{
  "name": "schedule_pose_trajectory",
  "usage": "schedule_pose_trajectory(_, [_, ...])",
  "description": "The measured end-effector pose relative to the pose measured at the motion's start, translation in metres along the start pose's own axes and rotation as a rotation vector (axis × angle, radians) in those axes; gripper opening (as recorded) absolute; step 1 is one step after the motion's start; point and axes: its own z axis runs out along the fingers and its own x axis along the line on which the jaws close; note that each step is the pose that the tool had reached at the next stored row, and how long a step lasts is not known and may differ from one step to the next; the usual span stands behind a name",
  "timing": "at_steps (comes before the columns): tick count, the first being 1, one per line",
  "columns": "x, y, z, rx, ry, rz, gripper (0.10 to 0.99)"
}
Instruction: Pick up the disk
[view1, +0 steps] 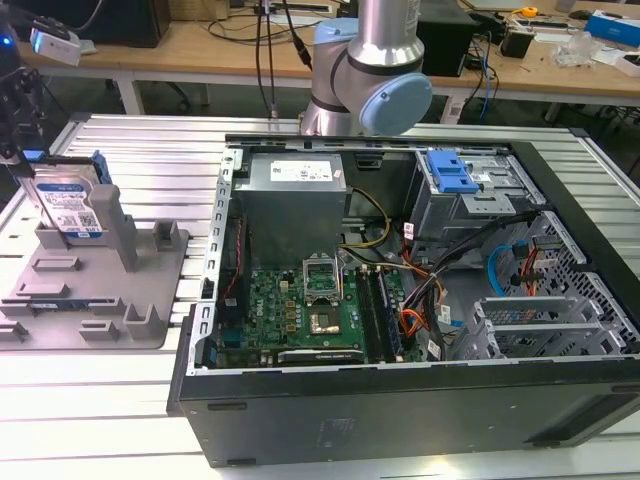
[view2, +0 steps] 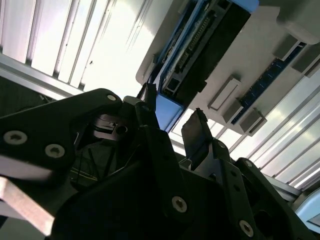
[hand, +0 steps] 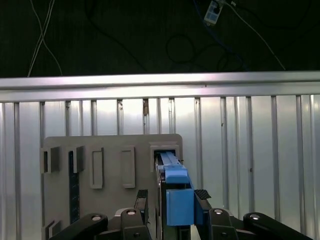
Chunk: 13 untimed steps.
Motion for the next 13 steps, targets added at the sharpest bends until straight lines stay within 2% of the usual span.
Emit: schedule_pose_trajectory(13, [-0.0002,-0.0004,0.0118,0.0,0.0,0.0,0.482])
